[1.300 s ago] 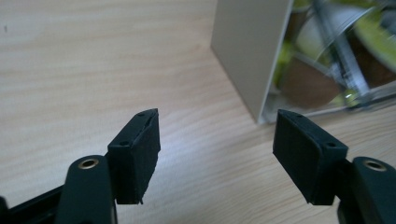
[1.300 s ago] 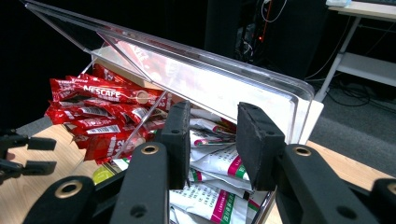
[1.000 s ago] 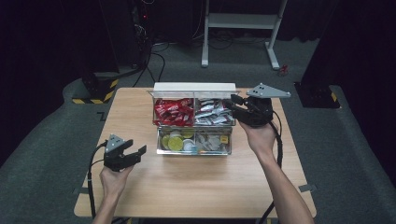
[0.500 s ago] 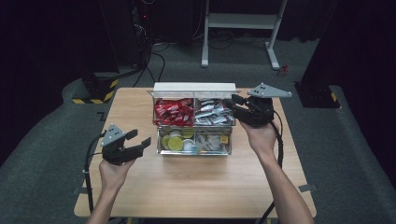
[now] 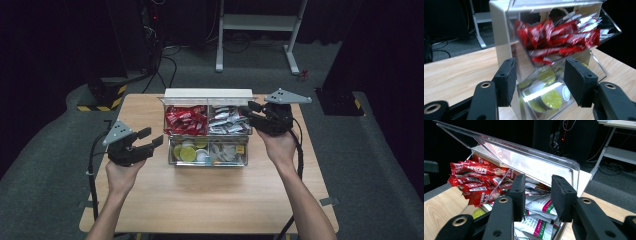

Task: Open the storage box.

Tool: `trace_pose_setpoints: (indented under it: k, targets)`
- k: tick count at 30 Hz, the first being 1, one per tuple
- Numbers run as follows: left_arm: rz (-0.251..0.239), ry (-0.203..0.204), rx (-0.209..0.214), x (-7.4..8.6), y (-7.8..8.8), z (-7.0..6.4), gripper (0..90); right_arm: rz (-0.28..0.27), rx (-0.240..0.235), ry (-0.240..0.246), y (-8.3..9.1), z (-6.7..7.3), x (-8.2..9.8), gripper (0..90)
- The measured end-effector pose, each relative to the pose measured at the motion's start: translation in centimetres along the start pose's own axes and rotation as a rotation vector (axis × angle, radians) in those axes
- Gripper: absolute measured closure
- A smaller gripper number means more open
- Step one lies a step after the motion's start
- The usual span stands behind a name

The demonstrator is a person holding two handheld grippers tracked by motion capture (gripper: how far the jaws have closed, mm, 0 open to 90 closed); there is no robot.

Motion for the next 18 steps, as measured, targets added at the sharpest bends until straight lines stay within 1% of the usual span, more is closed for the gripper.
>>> trace_pose_setpoints:
  k: [3,5,7,11,18]
  targets:
    - [-0.007,-0.021,0.009,-1.0,-0.3,-0.5,46.2,0.001,-0.001,-0.001,0.0,0.0,0.0,64.5]
    - [-0.016,-0.041,0.006,-1.7,-0.5,-0.8,49.0,0.0,-0.002,-0.003,0.0,0.0,0.0,64.5]
    - [-0.016,-0.044,0.009,-2.2,-0.8,-1.0,50.7,0.002,0.0,-0.007,0.0,0.0,0.0,64.5]
    - [0.008,-0.052,0.012,-2.7,-1.7,-1.1,52.0,0.003,0.002,-0.005,-0.1,0.0,0.0,64.6]
    - [0.038,-0.047,0.007,-3.5,-3.0,-1.0,54.6,0.003,0.002,-0.007,-0.1,0.0,0.0,64.6]
Point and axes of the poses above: each handheld gripper's, and its own axes: y roughly backward along the jaws, x roughly out of its underside, z roughly to its left, the point moved 7 cm from there along -y, roughly forward along the jaws, and after that the axes turned 4 degrees about -x, right-handed, at the moved point
